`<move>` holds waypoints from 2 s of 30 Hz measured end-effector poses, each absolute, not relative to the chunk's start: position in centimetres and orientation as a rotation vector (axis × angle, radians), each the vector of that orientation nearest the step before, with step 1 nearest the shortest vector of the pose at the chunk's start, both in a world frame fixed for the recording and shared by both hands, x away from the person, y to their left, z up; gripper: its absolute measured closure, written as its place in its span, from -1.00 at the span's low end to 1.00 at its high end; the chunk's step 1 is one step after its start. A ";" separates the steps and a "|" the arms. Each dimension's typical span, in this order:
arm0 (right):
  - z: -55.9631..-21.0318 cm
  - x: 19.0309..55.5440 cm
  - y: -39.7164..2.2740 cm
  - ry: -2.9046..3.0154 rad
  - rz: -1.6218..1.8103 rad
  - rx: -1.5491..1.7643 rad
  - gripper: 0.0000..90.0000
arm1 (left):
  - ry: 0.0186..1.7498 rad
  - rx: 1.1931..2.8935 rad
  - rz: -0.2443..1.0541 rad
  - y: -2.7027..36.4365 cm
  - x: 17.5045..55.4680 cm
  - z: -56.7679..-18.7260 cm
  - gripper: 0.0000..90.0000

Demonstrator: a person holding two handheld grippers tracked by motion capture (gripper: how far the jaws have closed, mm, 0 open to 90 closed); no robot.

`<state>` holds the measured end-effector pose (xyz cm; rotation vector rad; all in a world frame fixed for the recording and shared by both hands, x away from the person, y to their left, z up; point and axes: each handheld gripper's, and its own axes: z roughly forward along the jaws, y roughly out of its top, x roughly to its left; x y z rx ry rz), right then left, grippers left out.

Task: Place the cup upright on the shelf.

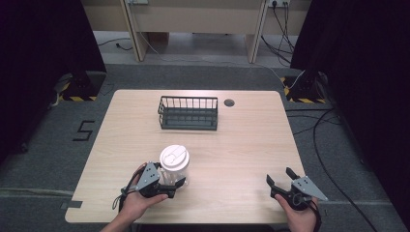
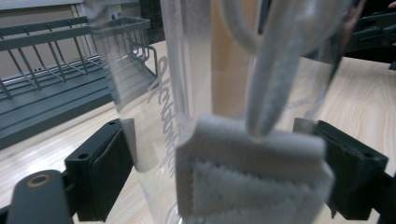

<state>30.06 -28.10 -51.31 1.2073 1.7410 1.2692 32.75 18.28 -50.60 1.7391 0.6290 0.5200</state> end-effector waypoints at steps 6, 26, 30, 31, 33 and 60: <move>-51.3 30.1 -28.1 1.741 1.268 1.207 -0.57 | 0.628 1.726 0.515 17.9 33.1 -50.8 -0.70; -51.3 30.1 -28.1 1.747 1.270 1.210 -0.56 | 0.632 1.678 0.490 18.2 33.4 -51.1 -0.61; -51.3 30.1 -28.1 1.747 1.270 1.211 -0.56 | 0.639 1.683 0.488 18.2 33.4 -51.0 -0.61; -51.3 30.1 -28.1 1.747 1.270 1.211 -0.56 | 0.640 1.687 0.489 18.2 33.4 -51.0 -0.61; -51.3 30.1 -28.1 1.748 1.270 1.212 -0.56 | 0.636 1.691 0.489 18.1 33.4 -50.9 -0.61; -51.3 30.2 -28.2 1.745 1.273 1.218 -0.56 | 0.645 1.665 0.535 18.2 35.5 -48.3 -0.61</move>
